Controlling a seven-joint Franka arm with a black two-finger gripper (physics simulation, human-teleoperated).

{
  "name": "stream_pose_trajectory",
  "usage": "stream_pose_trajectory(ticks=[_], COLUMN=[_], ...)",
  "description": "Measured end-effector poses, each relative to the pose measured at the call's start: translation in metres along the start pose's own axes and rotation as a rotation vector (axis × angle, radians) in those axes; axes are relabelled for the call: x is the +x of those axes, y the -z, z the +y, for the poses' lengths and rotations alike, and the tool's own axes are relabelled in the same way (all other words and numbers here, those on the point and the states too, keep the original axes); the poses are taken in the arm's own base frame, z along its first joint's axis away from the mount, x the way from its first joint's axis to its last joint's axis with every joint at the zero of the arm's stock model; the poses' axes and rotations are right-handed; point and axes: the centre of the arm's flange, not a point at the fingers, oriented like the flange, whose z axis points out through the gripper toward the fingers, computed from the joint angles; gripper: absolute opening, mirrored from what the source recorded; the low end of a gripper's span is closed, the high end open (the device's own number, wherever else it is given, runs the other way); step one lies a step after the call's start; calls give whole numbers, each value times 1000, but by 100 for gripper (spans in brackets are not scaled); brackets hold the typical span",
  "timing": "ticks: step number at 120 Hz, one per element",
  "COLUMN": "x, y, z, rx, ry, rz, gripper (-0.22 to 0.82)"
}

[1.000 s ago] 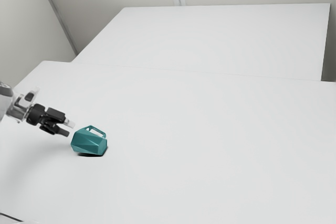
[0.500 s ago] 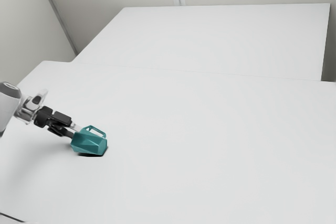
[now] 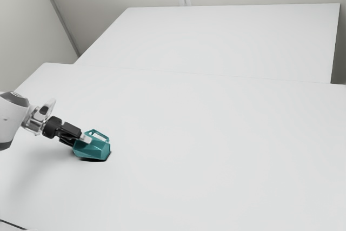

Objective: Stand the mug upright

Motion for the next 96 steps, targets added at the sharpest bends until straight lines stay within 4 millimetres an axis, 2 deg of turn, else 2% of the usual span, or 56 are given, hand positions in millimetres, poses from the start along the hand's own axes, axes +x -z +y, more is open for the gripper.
stream_pose_trajectory(ticks=[30, 40, 68, 96], x=[2, 3, 14, 32], y=[3, 3, 10, 13], z=[3, 3, 24, 63], rx=[11, 15, 42, 76], ry=[-29, -36, -89, -180], rz=[7, 7, 10, -5], gripper=[6, -1, -10, -15])
